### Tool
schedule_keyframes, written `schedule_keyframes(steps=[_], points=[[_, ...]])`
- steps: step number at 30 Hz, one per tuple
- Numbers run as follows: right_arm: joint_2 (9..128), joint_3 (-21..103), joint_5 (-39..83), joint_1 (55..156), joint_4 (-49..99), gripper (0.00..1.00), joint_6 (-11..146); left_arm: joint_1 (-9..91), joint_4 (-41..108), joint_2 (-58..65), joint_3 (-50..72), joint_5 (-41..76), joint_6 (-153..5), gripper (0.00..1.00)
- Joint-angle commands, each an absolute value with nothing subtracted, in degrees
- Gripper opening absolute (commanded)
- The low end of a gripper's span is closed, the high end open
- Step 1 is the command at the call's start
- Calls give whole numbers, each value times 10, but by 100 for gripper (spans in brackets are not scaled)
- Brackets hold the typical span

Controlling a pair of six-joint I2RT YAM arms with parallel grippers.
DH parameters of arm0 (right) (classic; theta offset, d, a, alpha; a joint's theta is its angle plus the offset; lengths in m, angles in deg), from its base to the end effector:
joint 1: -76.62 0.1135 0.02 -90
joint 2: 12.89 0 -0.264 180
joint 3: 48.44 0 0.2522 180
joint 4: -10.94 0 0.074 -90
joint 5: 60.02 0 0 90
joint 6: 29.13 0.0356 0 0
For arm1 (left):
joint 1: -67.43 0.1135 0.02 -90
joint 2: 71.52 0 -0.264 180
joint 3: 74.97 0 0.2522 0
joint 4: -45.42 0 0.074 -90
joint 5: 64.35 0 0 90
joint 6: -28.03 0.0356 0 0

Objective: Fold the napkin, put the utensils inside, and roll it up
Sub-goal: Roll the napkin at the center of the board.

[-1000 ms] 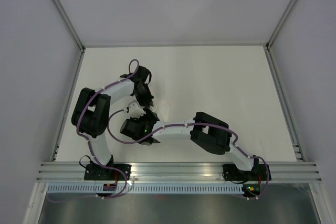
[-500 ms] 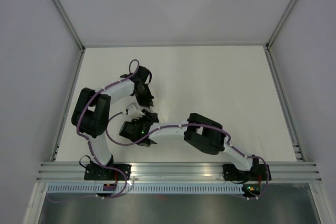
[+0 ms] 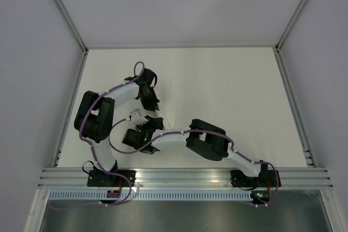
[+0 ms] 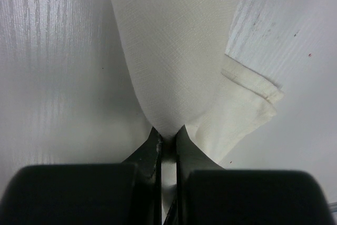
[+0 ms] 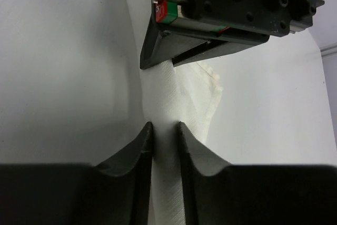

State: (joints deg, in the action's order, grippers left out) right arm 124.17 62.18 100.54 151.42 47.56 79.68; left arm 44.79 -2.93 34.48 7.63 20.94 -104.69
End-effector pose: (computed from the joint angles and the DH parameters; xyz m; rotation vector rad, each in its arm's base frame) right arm 0.1577 0.4525 0.1045 -0.6035 1.8167 -0.5845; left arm 0.3298 -0.1407 0.1631 -0.4862 2.8559 -0.3515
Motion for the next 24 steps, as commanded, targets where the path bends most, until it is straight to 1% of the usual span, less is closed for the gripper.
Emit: schedule_keyframes(steps=[1,2,4,5,6,8,9,11,14,15,18,19,21,22,24], points=[[1258,632,1010,1509,503,25,807,443,-101,360,52,216,-1014,2],[1256,630,1003,1507,503,10,812,443,-101,357,53,213,-1013,2],[1238,610,976,1507,491,1,820,447,-98,351,55,207,-1010,2],[1229,600,943,1506,478,1,823,447,-97,348,58,196,-1006,4],[1218,578,929,1504,470,0,827,452,-96,343,59,192,-1005,13],[1189,559,899,1501,462,0,844,455,-90,334,66,178,-1002,26],[1180,542,865,1498,455,0,849,460,-88,326,69,173,-999,33],[1149,510,813,1487,432,0,861,465,-77,318,77,159,-996,42],[1114,485,756,1466,413,0,875,472,-66,303,91,138,-994,47],[1106,471,713,1460,403,0,880,476,-62,299,94,133,-994,52],[1078,438,646,1428,377,0,895,489,-46,286,101,113,-994,57],[1069,432,601,1411,372,0,900,491,-34,281,99,105,-992,58],[1061,409,556,1392,350,0,910,501,-7,263,97,84,-987,60],[1057,402,505,1374,343,0,914,503,4,255,90,75,-985,60],[1052,382,456,1355,321,0,923,513,28,232,85,65,-985,61]])
